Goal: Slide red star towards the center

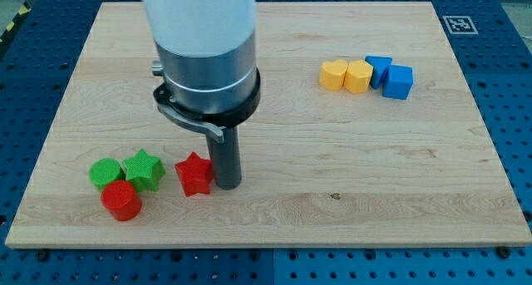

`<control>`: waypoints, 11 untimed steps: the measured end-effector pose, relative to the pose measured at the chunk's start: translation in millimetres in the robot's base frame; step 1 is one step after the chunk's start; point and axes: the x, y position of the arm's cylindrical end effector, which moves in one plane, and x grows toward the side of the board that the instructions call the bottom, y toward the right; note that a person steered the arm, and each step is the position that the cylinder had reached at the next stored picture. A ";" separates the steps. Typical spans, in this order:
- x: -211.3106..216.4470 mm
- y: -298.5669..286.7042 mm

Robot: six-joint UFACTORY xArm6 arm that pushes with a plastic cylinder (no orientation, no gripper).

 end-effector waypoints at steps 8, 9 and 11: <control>-73.0 -15.7; -101.5 6.0; -160.6 4.1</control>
